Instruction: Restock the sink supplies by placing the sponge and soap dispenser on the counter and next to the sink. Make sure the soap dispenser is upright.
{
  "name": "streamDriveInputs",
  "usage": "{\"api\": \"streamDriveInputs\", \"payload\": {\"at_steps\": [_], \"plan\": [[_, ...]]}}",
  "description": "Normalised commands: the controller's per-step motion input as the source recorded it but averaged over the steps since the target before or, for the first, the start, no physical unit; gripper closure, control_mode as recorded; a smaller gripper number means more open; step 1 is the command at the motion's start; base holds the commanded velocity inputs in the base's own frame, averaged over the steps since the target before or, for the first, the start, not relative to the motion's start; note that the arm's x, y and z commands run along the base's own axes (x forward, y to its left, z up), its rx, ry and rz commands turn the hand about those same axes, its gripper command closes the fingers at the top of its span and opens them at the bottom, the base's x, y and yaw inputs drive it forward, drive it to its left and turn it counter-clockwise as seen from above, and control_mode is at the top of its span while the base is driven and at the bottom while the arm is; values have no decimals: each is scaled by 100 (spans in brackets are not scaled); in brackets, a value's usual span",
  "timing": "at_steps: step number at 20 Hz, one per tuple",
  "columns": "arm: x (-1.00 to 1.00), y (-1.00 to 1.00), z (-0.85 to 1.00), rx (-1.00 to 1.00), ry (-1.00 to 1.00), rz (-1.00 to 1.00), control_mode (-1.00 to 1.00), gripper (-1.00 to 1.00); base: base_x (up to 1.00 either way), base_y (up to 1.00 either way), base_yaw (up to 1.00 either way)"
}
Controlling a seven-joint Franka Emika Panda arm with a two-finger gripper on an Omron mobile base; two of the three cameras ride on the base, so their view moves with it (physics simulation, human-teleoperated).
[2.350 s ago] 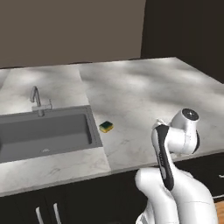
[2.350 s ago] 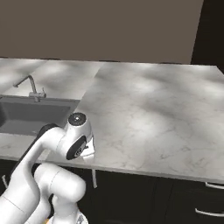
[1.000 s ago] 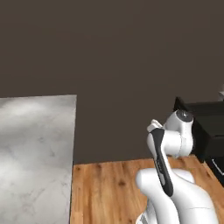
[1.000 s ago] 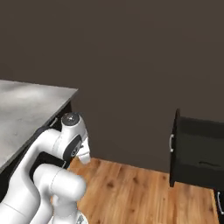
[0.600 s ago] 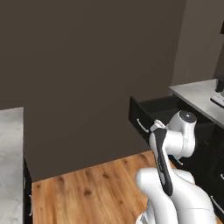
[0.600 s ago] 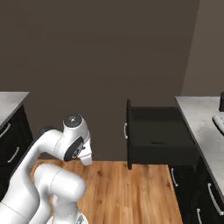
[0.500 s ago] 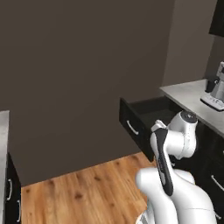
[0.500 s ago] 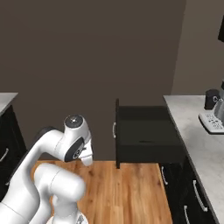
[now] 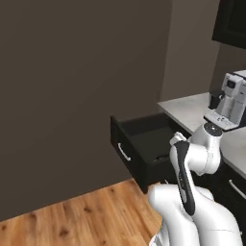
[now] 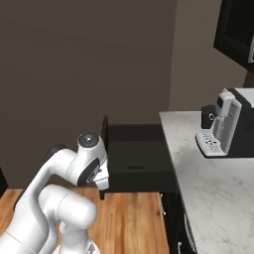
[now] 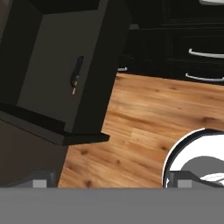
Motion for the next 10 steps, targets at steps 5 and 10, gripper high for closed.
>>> {"api": "streamDriveInputs", "payload": {"at_steps": [5, 10], "plan": [[0, 0, 0, 0, 0, 0, 100, -100, 73, -9, 0], [0, 0, 0, 0, 0, 0, 100, -100, 46, -40, 0]]}}
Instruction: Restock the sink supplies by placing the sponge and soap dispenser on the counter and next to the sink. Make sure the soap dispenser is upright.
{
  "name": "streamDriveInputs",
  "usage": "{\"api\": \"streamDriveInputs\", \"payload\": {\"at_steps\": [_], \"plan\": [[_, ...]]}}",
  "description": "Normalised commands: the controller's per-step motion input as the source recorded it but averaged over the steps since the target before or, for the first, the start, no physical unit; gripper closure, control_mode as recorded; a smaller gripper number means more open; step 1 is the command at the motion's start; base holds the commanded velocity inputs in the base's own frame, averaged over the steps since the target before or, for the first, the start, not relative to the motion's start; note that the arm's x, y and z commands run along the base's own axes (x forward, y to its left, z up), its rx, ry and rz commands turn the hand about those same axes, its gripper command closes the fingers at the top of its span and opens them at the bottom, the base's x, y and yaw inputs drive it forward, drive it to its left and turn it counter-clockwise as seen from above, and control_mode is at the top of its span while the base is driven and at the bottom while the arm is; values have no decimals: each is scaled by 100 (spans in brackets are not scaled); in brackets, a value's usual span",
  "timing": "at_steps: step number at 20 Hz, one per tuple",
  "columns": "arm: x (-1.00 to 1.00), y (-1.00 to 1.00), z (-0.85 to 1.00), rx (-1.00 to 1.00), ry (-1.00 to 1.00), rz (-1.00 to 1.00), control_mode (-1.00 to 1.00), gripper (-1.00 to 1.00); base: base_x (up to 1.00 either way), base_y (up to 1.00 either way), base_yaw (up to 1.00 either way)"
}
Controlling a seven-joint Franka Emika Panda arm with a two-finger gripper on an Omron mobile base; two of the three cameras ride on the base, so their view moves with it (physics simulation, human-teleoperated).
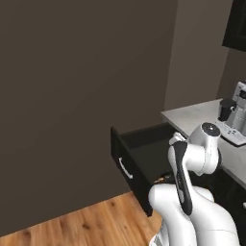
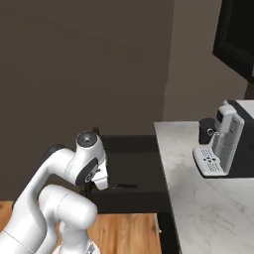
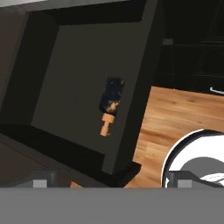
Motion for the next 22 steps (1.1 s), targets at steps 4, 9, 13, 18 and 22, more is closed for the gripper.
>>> {"api": "streamDriveInputs", "payload": {"at_steps": [4, 9, 13, 18, 22], "plan": [[0, 0, 0, 0, 0, 0, 100, -100, 45, -32, 0], [0, 0, 0, 0, 0, 0, 100, -100, 46, -30, 0], [0, 0, 0, 0, 0, 0, 100, -100, 28, -23, 1], [0, 0, 0, 0, 0, 0, 100, -100, 17, -2, 6], [0, 0, 0, 0, 0, 0, 100, -100, 27, 0, 6]]}}
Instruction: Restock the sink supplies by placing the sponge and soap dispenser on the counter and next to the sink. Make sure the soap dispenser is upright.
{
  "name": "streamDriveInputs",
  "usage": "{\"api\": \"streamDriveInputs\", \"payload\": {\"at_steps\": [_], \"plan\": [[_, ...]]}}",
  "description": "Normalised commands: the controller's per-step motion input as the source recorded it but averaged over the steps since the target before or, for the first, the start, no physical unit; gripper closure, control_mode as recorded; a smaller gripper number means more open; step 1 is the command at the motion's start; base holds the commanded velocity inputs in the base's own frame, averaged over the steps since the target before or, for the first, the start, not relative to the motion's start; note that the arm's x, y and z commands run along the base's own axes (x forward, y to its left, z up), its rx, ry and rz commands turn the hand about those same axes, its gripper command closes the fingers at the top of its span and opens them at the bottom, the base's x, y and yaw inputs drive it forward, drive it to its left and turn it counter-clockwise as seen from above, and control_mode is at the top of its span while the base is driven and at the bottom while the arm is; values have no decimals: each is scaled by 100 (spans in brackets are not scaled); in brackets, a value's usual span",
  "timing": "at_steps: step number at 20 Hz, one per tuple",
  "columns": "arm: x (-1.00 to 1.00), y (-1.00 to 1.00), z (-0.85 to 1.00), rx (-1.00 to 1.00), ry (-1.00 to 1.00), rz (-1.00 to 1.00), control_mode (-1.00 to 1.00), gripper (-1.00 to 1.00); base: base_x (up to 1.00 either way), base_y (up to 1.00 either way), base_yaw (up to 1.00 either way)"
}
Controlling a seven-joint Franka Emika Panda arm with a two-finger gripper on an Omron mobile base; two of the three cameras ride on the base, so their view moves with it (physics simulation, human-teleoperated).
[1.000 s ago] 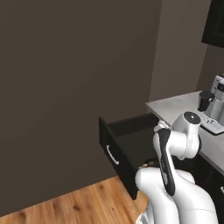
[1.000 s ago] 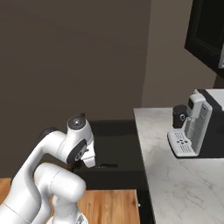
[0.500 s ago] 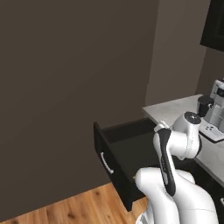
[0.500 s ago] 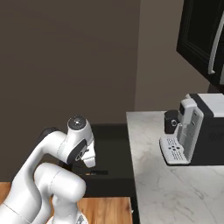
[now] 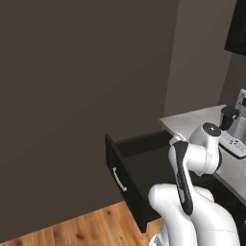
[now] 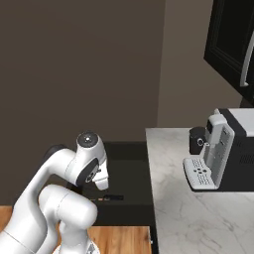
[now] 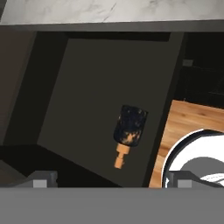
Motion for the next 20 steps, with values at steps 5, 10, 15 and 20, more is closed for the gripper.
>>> {"api": "streamDriveInputs", "payload": {"at_steps": [5, 10, 15, 20], "plan": [[31, 0, -32, 0, 3, 1, -100, -100, 0, 0, 0], [66, 1, -72, 0, 19, 0, -100, -100, 0, 0, 0], [61, 12, -78, 0, 23, 0, -100, -100, 0, 0, 0], [36, 28, -83, -1, 15, 0, -100, -100, 0, 0, 0]]}}
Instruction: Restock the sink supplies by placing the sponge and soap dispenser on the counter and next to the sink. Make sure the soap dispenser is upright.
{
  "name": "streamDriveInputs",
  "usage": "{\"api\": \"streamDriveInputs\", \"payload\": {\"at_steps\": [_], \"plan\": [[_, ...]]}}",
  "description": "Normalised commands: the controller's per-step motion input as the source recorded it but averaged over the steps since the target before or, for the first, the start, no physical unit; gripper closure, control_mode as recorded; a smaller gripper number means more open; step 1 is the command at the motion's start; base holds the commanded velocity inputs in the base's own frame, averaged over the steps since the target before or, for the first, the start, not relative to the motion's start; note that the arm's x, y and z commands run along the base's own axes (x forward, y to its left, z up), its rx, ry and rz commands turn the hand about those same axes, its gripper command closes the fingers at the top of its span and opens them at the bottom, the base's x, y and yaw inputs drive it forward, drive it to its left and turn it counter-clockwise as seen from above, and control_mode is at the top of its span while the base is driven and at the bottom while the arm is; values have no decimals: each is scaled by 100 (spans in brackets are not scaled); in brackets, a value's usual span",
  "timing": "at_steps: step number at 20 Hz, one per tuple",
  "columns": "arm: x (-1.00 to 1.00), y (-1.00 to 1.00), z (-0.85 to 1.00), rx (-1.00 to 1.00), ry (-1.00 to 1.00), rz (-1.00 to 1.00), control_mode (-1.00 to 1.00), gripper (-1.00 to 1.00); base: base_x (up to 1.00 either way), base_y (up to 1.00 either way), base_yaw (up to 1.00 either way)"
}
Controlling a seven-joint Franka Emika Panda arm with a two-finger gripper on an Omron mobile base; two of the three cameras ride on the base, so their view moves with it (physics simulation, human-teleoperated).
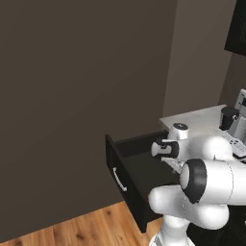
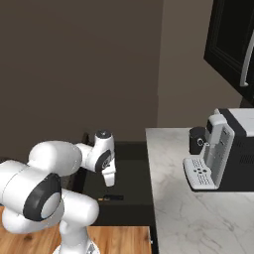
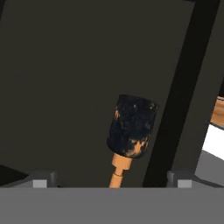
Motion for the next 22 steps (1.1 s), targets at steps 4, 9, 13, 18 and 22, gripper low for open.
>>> {"api": "streamDriveInputs", "payload": {"at_steps": [4, 9, 13, 18, 22], "plan": [[14, 38, -70, 0, 11, 0, -100, -100, 0, 0, 0], [-6, 29, -32, 0, 8, 0, -100, -100, 0, 0, 0], [-1, 11, -20, 0, 10, 0, -100, -100, 0, 0, 0], [0, 0, -21, 0, 11, 0, -100, -100, 0, 0, 0], [0, 0, -34, 0, 5, 0, -100, -100, 0, 0, 0]]}}
